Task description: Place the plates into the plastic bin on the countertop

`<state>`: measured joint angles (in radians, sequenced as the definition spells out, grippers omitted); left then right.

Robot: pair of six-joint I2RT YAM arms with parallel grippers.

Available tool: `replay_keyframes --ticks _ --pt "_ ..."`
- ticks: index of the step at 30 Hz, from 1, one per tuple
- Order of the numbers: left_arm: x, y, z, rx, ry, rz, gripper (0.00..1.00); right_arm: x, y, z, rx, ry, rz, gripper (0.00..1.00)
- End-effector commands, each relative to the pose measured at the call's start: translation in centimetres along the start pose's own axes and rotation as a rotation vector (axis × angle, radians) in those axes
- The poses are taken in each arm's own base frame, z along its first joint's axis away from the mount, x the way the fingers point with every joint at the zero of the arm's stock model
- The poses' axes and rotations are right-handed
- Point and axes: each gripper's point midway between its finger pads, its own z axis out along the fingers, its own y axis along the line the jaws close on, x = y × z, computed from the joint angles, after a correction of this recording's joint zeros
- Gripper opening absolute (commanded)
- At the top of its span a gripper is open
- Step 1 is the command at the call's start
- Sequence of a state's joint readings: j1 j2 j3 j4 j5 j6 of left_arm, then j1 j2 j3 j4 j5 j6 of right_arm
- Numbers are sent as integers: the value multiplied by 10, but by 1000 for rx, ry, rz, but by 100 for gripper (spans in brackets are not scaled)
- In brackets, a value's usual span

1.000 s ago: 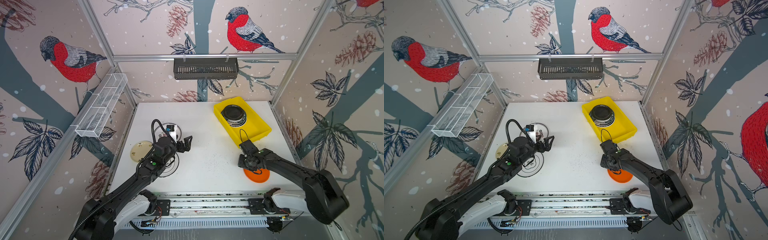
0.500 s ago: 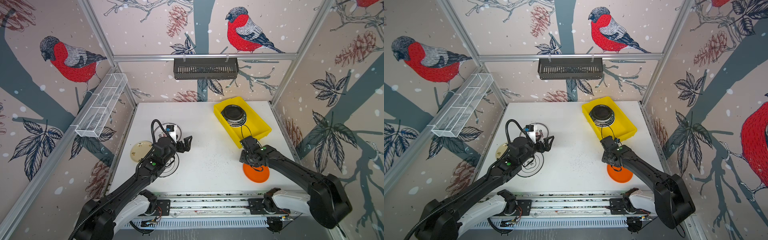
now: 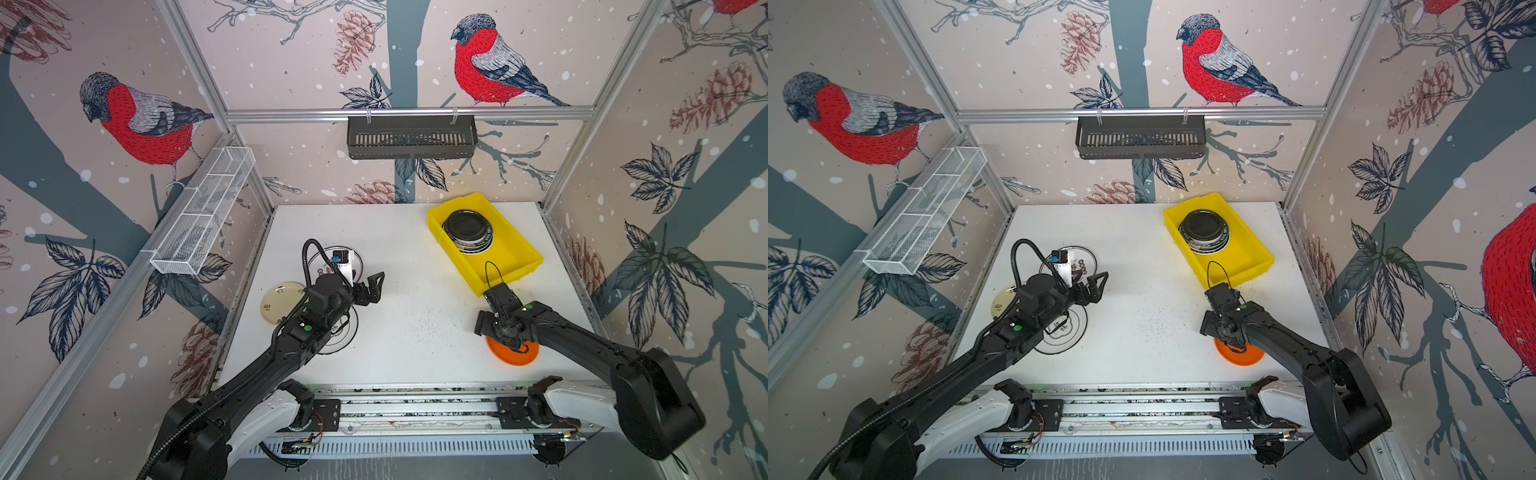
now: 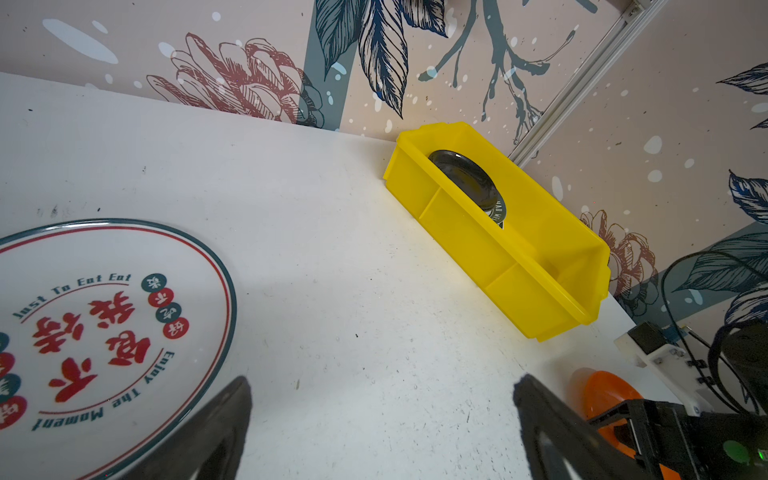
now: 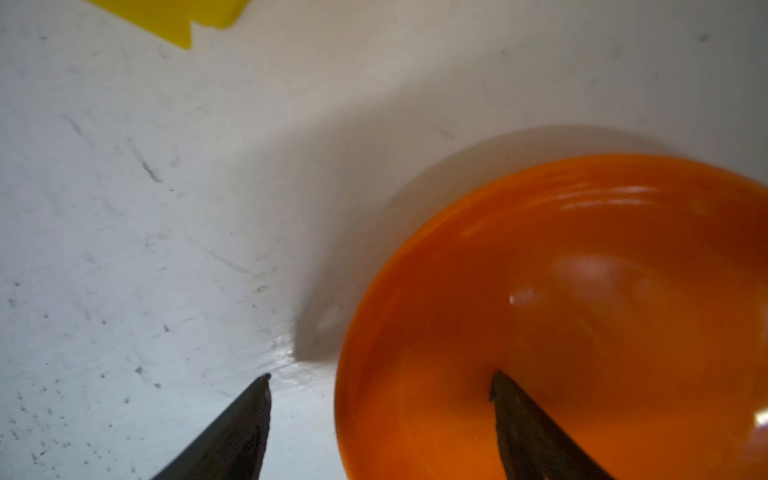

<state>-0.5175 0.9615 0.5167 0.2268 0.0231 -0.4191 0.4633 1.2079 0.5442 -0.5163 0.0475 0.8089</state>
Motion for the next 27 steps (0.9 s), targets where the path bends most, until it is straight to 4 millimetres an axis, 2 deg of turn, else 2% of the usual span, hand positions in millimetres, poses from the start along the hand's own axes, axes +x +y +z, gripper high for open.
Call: replay_keyframes --ticks 1,7,13,21,27 --pt "-5 -2 -1 6 -22 6 98 7 26 4 -149 49 -5 83" --pt "-6 -1 -3 -2 -26 8 98 12 43 9 -207 99 -24 81" --pt "-7 0 -3 -10 -29 11 98 -1 70 8 -260 83 -67 80" --pt "-10 6 -7 -46 -46 17 98 -12 122 7 -397 90 -127 79" --pt "-10 8 -8 -58 -50 20 98 -29 178 -3 -559 78 -179 79"
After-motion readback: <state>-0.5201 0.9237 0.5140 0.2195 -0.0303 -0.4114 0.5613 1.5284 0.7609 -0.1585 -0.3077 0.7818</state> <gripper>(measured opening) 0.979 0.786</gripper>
